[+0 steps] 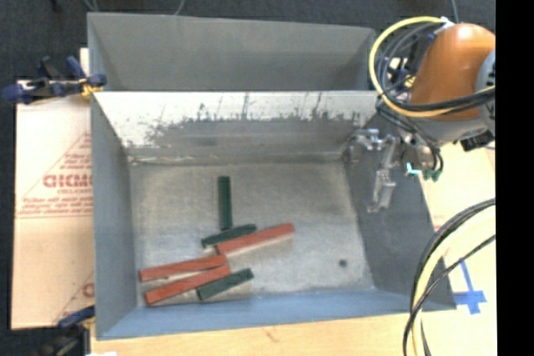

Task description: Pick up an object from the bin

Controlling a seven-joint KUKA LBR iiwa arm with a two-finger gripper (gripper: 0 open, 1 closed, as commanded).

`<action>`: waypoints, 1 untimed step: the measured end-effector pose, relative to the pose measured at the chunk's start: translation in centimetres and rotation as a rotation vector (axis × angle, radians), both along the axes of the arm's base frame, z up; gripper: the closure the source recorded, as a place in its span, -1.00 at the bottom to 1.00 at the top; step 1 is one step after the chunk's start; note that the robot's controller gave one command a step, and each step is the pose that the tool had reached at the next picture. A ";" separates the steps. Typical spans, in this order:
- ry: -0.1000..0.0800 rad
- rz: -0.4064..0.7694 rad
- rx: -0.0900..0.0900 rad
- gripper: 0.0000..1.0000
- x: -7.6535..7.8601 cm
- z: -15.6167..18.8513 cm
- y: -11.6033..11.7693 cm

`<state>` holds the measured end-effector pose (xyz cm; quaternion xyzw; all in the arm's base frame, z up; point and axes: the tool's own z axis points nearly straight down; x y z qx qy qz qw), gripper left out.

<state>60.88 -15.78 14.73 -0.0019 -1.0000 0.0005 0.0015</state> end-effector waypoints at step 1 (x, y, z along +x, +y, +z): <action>-0.003 0.080 0.002 -1.00 -3.1 -1.2 6.0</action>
Offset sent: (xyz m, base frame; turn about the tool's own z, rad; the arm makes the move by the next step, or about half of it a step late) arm -0.0302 0.0583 -0.0118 -0.0751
